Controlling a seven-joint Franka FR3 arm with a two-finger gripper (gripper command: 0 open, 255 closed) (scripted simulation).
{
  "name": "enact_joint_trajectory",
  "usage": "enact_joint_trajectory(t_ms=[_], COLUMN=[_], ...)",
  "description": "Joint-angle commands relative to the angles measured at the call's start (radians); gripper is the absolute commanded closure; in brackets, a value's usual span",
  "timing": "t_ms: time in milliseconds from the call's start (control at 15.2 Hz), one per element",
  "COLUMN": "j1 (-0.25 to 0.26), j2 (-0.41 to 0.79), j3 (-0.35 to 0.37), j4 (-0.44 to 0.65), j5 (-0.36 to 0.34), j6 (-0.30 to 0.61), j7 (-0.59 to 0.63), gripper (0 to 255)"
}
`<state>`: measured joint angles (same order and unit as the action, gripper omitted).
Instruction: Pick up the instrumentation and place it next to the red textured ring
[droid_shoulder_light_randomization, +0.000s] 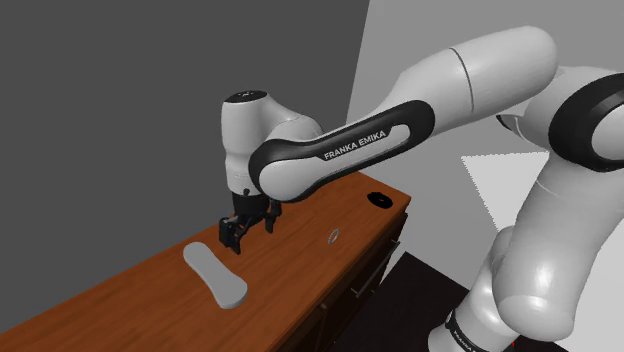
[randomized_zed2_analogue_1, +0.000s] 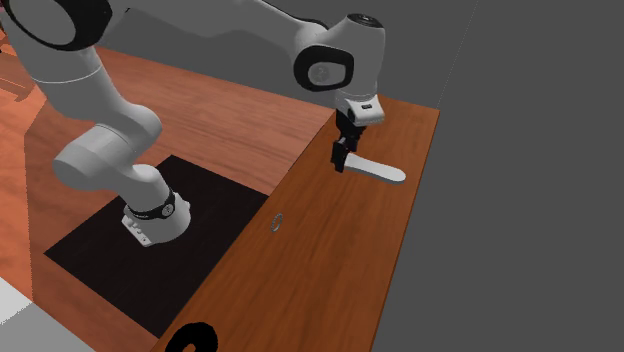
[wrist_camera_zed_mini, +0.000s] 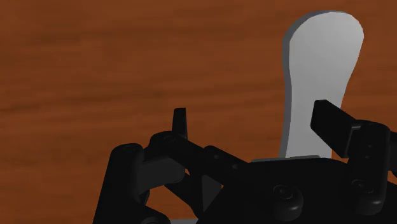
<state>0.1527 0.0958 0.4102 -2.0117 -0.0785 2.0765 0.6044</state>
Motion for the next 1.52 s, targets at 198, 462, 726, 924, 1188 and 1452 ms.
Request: enact_joint_trajectory(t_ms=[198, 462, 726, 924, 1188, 1452], j1=[0.06, 0.107, 0.11, 0.112, 0.112, 0.112], j2=[0.201, 0.32, 0.342, 0.357, 0.357, 0.357], j3=[0.011, 0.004, -0.002, -0.006, -0.006, -0.006], j4=[0.188, 0.305, 0.28, 0.267, 0.267, 0.267], j5=[-0.077, -0.117, -0.129, -0.137, -0.137, -0.137], j6=[-0.007, -0.014, 0.03, 0.058, 0.058, 0.058], j7=[0.1, 0.147, 0.155, 0.16, 0.16, 0.16], gripper=[0, 0, 0, 0, 0, 0])
